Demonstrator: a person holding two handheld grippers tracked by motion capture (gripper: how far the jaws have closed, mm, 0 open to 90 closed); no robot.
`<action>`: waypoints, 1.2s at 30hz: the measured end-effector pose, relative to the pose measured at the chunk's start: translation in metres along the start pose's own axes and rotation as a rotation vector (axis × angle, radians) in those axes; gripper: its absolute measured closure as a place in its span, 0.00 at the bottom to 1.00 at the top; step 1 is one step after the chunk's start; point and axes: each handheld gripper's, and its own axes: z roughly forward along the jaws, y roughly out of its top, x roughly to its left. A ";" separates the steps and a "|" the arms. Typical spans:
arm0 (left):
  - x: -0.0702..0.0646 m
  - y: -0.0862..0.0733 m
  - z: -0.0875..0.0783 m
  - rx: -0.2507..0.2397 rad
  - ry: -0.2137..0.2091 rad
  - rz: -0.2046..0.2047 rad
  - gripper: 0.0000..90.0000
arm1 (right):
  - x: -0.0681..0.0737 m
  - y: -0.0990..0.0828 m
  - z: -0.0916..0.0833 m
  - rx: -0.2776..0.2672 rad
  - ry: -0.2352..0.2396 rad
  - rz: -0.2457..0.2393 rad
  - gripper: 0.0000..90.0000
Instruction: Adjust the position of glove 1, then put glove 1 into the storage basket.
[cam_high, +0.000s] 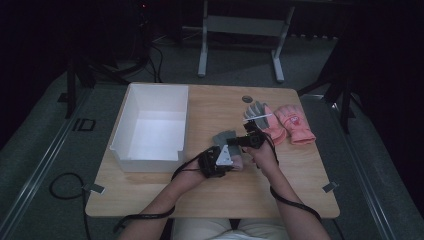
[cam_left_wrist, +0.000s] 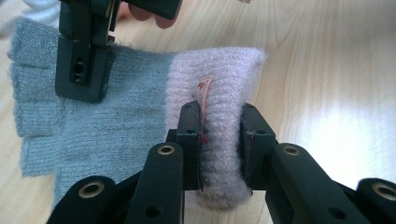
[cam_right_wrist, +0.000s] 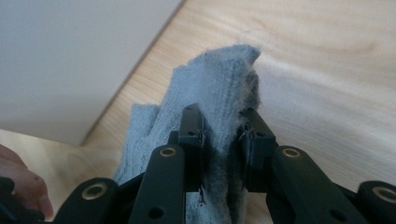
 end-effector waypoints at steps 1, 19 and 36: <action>0.000 0.004 -0.003 0.000 0.004 0.008 0.82 | 0.000 0.000 0.000 0.000 0.000 0.000 0.82; 0.023 0.064 -0.070 0.000 0.020 0.107 0.81 | 0.034 0.039 -0.068 -0.119 0.009 -0.080 0.82; 0.057 0.065 -0.129 0.117 0.053 0.187 0.81 | 0.084 0.086 -0.062 -0.162 0.025 -0.143 0.82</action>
